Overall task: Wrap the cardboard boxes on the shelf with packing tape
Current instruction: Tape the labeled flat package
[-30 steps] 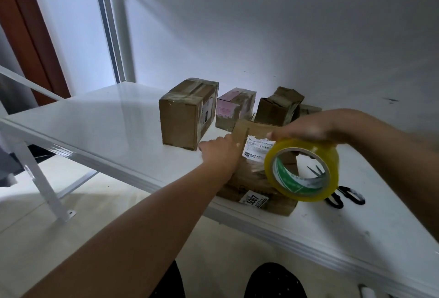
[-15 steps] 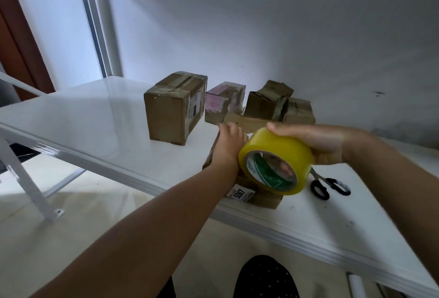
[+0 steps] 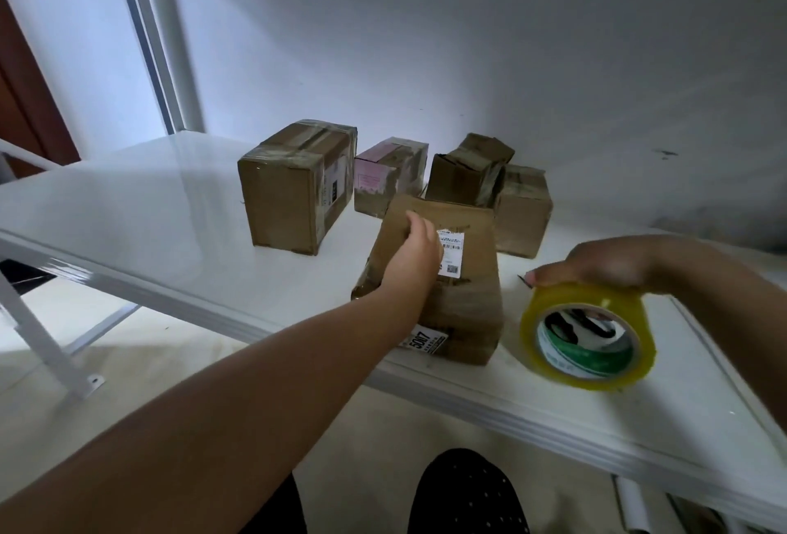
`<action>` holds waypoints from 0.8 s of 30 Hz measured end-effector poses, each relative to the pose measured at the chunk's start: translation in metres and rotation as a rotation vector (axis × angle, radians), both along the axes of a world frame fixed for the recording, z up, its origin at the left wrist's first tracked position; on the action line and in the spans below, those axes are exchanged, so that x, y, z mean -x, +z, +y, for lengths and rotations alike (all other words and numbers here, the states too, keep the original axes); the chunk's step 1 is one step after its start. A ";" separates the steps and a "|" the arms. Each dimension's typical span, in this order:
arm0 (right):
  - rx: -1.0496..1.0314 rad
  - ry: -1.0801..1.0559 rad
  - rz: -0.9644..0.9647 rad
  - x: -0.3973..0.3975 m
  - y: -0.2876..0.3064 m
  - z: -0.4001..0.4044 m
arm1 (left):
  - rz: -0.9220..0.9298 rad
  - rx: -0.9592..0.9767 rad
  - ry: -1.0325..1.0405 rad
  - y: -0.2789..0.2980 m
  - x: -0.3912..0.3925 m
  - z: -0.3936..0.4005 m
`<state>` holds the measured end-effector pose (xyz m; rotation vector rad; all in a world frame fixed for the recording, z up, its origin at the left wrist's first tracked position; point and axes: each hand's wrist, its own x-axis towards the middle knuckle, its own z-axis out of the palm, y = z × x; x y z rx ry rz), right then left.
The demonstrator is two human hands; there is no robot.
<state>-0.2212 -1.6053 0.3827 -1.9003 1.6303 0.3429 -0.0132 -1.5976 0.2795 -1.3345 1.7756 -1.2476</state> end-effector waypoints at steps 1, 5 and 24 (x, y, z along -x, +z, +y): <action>-0.004 -0.018 -0.026 0.001 -0.008 0.001 | -0.010 -0.008 -0.003 0.001 0.001 0.000; 0.007 -0.039 -0.115 0.000 -0.024 0.002 | 0.035 -0.015 -0.013 0.003 0.004 -0.001; 0.070 -0.067 -0.119 -0.017 -0.035 -0.010 | 1.372 0.003 -0.422 0.009 0.046 0.002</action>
